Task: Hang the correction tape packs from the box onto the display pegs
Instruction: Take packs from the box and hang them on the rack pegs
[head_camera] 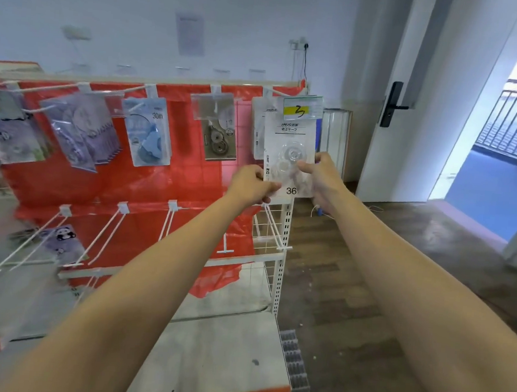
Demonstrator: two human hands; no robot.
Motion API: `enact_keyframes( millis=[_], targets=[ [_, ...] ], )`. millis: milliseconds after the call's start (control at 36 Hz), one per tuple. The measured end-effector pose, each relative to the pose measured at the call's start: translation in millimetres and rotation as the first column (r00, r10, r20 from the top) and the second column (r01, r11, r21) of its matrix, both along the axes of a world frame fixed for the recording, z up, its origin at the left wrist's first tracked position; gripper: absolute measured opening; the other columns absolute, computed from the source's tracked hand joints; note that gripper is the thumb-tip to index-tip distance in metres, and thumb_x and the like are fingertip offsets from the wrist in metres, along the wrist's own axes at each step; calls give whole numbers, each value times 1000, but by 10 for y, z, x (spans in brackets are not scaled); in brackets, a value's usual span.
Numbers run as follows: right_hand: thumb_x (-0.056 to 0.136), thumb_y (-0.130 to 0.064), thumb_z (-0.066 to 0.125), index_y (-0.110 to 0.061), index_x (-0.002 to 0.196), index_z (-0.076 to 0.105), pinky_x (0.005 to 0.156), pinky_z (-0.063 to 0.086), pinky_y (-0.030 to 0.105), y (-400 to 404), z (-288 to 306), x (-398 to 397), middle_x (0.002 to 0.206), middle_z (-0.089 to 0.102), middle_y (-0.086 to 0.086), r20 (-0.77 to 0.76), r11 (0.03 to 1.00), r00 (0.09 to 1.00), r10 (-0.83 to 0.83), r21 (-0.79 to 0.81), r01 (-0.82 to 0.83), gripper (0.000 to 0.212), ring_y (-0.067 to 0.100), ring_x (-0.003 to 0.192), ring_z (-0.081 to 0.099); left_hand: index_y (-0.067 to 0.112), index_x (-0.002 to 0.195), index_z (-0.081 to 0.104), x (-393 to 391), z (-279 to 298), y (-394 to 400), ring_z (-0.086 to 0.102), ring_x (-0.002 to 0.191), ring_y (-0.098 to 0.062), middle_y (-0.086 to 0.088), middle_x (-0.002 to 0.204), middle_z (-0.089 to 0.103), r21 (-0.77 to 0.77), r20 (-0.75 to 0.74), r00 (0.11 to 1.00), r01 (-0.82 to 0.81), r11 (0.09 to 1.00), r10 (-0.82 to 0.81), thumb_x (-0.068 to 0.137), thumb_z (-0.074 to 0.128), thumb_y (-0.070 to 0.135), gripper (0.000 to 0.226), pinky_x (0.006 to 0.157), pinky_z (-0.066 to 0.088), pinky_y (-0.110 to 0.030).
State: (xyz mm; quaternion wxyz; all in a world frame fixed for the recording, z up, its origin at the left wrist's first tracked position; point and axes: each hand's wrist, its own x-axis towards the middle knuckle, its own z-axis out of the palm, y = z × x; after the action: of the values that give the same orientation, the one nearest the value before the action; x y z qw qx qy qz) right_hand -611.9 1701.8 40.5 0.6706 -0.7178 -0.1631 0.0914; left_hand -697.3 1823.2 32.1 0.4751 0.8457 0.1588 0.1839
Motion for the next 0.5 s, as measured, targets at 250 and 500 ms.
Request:
enact_keyframes(
  millis=[250,500],
  targets=[
    [96,-22,55,-6,134,40,90,41,36,69,128,116,122,49,6,29,999,999,-38,-33,39,44,21,113,47,6,87,52,91,59,20,55,38,-1,-12,72,60,-93,79,997,-1,996,8,89,66,12,15,48,49,-18],
    [96,-25,56,-4,129,42,95,38,36,219,37,301,125,48,10,33,996,998,-44,-71,47,42,25,119,45,12,79,49,165,25,151,59,46,-7,-6,68,60,-161,82,997,2,987,11,89,66,9,20,53,52,-24]
  ],
)
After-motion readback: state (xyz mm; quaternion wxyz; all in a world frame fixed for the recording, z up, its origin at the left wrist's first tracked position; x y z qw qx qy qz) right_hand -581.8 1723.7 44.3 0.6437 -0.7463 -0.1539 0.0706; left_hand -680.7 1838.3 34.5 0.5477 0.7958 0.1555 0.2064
